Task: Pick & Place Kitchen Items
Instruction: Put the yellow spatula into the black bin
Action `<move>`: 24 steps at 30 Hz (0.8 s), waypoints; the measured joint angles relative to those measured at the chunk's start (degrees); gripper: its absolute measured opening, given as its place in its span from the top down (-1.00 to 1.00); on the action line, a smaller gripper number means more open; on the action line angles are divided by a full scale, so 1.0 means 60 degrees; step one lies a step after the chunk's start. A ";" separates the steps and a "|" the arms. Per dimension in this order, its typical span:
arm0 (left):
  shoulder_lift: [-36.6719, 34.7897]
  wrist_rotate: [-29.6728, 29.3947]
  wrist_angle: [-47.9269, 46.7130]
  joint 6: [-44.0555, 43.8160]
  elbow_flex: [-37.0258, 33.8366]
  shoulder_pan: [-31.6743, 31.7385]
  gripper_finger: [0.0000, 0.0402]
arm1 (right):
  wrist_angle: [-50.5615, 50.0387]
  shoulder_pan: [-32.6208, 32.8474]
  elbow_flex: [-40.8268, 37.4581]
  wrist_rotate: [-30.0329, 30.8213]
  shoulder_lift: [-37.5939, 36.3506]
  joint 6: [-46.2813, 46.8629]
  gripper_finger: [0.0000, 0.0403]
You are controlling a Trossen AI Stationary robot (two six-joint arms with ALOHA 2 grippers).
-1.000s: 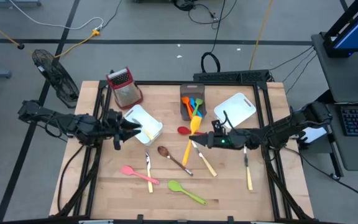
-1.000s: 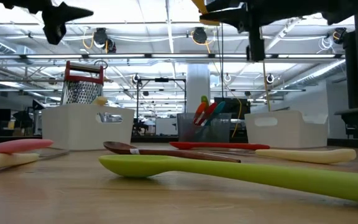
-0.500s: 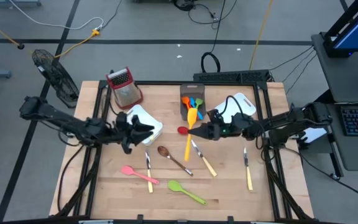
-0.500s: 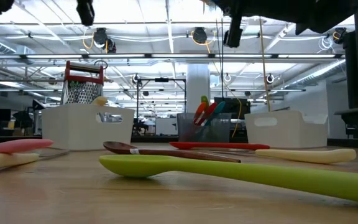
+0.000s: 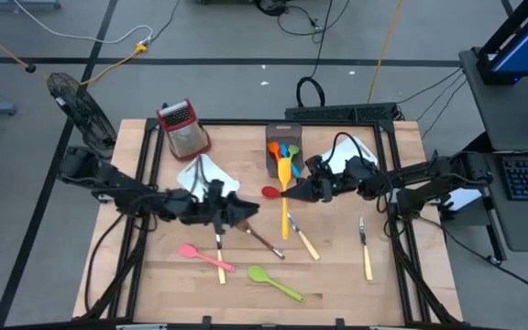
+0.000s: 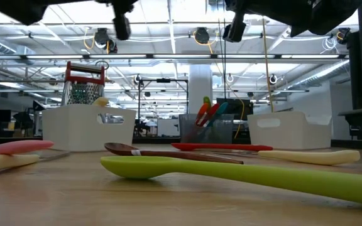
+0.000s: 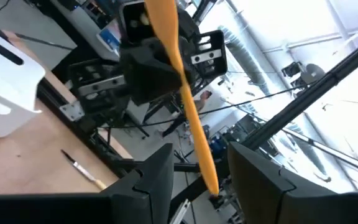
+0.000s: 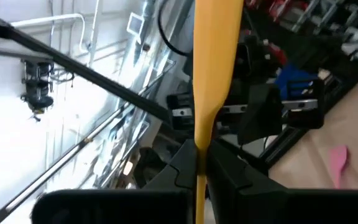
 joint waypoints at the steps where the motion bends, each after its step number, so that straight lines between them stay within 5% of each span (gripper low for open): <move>1: 0.0207 0.0007 -0.0118 0.0083 0.0280 0.0000 0.23 | -0.0206 0.0003 0.0003 -0.0027 -0.0003 -0.0035 0.96; 14: 0.0980 0.0240 -0.5766 -0.0284 0.3684 0.0442 0.23 | -0.0409 0.0003 0.0003 -0.0246 0.0004 -0.0390 0.96; 24: 0.1151 0.0238 -0.6851 -0.0090 0.4481 0.0503 0.23 | -0.0482 0.0007 0.0003 -0.0097 0.0004 -0.0629 0.96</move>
